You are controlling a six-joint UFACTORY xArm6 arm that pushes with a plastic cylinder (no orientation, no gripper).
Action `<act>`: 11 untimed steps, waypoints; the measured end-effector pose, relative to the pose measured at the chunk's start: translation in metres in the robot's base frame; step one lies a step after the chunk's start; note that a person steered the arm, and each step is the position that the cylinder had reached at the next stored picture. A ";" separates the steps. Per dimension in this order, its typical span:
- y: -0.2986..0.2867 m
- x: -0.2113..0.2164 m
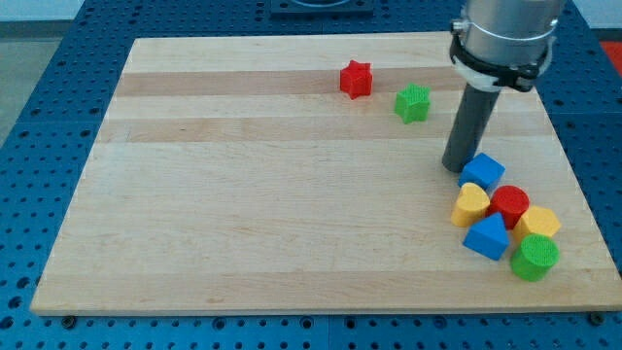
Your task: Push the green star slightly down
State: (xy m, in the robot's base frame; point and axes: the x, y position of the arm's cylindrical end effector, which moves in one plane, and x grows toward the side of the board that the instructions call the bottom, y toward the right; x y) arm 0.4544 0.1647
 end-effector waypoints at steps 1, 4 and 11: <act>0.012 0.005; -0.009 -0.034; -0.070 -0.112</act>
